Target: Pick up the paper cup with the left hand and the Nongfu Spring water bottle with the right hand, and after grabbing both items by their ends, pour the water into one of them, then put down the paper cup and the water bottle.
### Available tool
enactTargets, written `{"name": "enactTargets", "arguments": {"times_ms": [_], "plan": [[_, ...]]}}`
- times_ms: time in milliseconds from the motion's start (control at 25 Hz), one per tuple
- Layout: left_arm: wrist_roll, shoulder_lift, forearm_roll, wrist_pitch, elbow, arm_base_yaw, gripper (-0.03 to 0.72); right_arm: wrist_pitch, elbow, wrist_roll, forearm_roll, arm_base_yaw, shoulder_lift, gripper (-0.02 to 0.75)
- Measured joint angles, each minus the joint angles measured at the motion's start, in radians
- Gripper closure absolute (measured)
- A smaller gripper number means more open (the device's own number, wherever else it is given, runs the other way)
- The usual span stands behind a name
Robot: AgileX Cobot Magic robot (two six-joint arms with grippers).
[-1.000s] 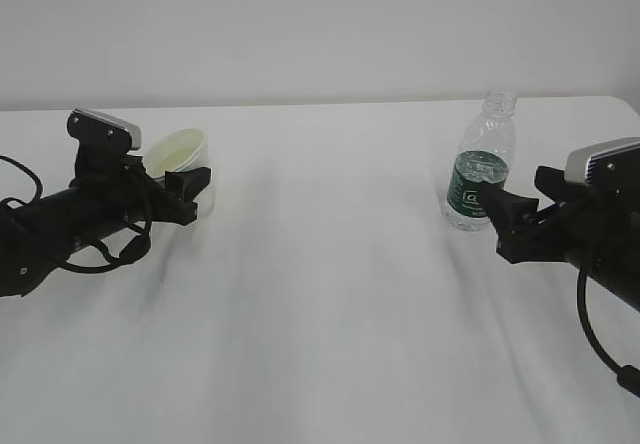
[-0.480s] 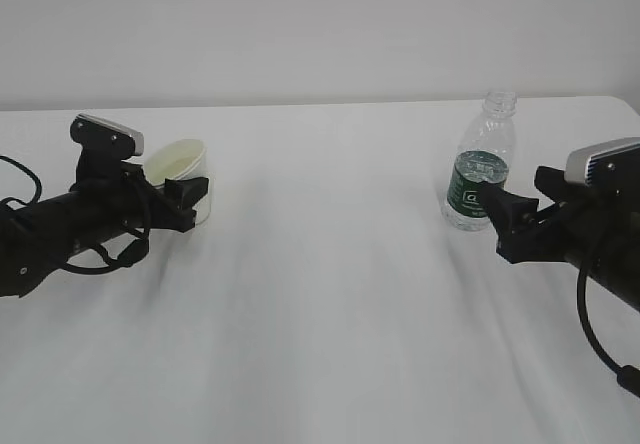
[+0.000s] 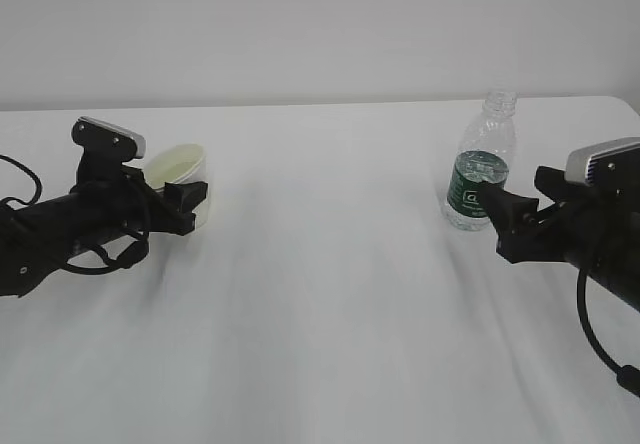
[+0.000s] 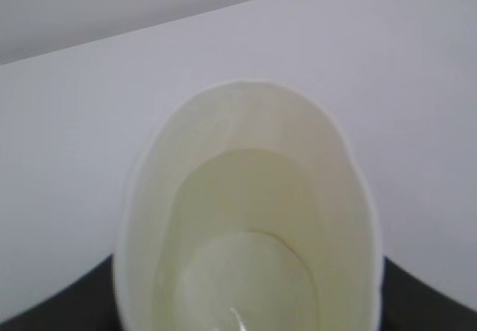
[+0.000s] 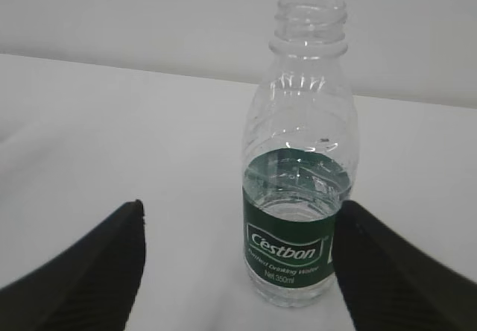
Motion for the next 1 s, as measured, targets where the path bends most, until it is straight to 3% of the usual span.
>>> {"name": "enactTargets", "arguments": {"times_ms": [360,680,1000], "plan": [[0.0,0.0,0.002,0.004,0.0,0.0,0.28,0.0,0.0,0.0,0.0,0.0,0.0,0.145],[0.0,0.0,0.017,0.011,0.0,0.0,0.113,0.0,0.0,0.002,-0.008,0.0,0.0,0.145],[0.002,0.0,0.041,0.011,0.0,0.0,0.078,0.0,0.0,0.002,-0.01,0.0,0.0,0.145]]}}
